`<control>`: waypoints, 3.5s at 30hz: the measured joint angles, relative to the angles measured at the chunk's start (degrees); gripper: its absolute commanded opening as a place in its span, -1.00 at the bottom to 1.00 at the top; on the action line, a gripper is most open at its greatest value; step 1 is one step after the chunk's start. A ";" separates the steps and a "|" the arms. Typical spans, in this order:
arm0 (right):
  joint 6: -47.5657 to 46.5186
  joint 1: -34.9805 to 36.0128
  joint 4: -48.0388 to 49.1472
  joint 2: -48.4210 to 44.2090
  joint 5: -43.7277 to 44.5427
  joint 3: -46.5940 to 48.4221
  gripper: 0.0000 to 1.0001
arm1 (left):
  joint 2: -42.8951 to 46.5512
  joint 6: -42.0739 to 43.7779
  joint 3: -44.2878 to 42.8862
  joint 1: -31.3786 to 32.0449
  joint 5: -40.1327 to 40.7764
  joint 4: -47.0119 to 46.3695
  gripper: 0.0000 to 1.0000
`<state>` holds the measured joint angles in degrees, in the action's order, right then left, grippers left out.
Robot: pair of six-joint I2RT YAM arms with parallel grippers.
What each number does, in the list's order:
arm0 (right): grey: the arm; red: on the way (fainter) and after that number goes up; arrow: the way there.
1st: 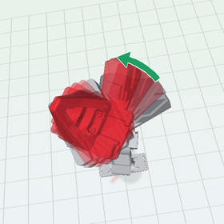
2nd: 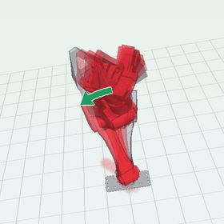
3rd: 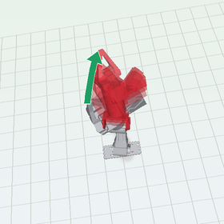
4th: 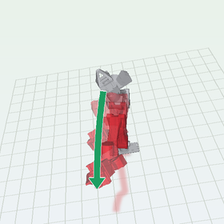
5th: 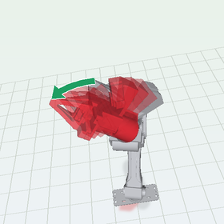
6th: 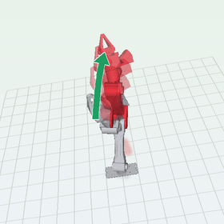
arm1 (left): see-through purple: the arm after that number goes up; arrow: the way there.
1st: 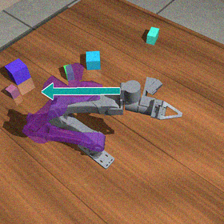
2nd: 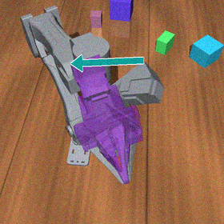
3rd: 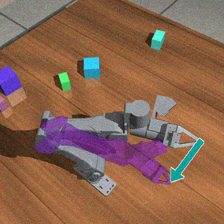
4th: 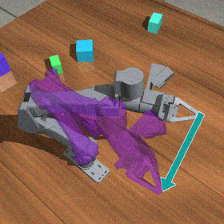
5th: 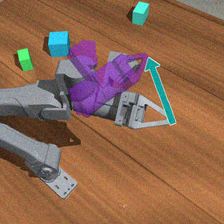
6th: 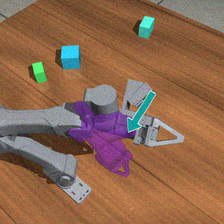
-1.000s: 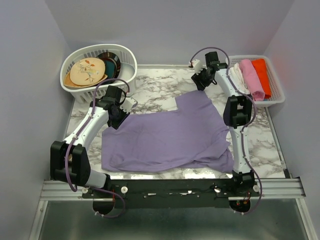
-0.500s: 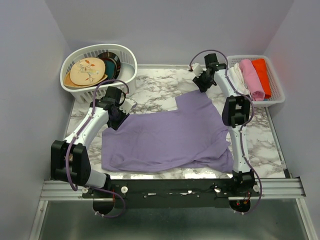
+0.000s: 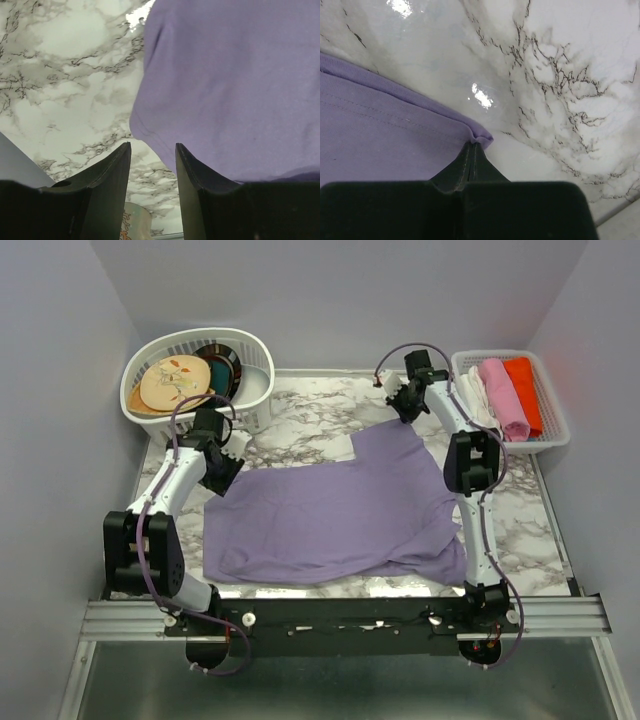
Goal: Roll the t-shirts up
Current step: Fold the T-shirt at the center of the board.
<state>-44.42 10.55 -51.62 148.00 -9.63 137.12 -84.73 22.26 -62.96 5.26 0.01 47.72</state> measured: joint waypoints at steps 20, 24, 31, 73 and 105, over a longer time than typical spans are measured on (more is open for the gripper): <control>7.04 -0.15 10.47 -15.91 0.00 -13.16 -0.99 | -14.78 -2.62 -5.44 -4.44 -2.84 -7.78 -0.14; 7.06 -0.15 10.45 -16.48 0.04 -15.91 -0.99 | -15.82 -2.69 -6.69 -4.44 -4.13 -8.81 -0.23; 7.63 -0.17 9.66 -16.65 0.07 -16.92 -0.99 | -16.15 -3.28 -6.60 -4.46 -5.86 -8.13 -0.22; 11.43 -0.15 8.48 -19.45 -0.52 -19.21 -0.99 | -15.74 -1.75 -0.37 -4.46 -7.02 -4.85 -0.11; 11.85 -0.15 8.57 -25.22 -0.50 -24.52 -0.99 | 2.71 -0.79 -2.21 16.59 -15.93 6.36 0.97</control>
<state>-32.58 10.39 -43.05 122.78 -10.13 112.60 -82.02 21.47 -65.17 21.85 -15.92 54.08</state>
